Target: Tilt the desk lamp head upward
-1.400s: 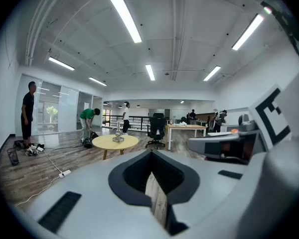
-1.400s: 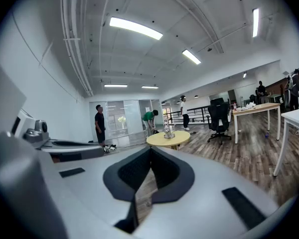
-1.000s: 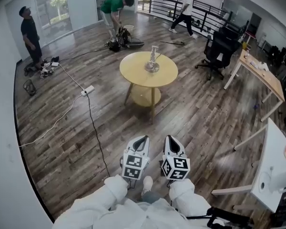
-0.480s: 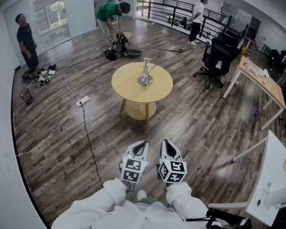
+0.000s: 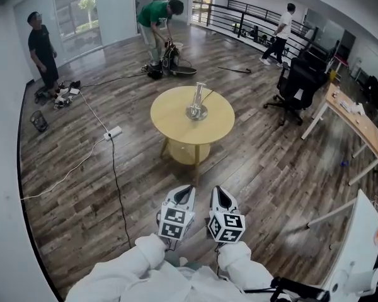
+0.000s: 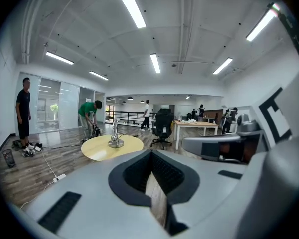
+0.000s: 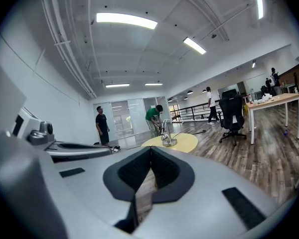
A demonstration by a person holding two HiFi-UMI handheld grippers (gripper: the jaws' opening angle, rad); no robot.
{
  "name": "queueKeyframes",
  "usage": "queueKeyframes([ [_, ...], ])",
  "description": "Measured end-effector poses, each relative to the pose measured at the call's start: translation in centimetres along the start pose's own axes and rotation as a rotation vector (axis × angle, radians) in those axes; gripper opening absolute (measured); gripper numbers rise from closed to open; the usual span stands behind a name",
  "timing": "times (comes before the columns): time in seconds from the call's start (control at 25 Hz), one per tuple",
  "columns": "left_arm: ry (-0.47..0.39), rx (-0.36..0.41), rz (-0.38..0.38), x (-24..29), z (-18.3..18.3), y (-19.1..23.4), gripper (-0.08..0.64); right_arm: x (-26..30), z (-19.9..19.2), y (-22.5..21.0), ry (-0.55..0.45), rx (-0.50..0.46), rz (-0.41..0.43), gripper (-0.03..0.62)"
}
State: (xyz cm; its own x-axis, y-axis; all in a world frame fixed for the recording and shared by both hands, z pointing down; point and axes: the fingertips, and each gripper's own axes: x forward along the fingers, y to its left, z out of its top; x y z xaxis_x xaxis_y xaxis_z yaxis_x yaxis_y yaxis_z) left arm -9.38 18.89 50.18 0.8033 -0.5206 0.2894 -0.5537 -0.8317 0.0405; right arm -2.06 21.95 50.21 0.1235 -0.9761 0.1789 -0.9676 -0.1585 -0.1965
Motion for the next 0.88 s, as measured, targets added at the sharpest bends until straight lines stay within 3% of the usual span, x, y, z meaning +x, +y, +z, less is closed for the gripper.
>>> queueKeyframes([
  [0.44,-0.002,-0.005,-0.002,5.9,1.3,4.0,-0.002,6.7,0.4,-2.4,0.022,0.017,-0.021,0.014],
  [0.88,-0.011,0.016,-0.013,13.6,4.5,10.4,-0.002,16.2,4.1,-4.5,-0.004,0.0,-0.038,0.014],
])
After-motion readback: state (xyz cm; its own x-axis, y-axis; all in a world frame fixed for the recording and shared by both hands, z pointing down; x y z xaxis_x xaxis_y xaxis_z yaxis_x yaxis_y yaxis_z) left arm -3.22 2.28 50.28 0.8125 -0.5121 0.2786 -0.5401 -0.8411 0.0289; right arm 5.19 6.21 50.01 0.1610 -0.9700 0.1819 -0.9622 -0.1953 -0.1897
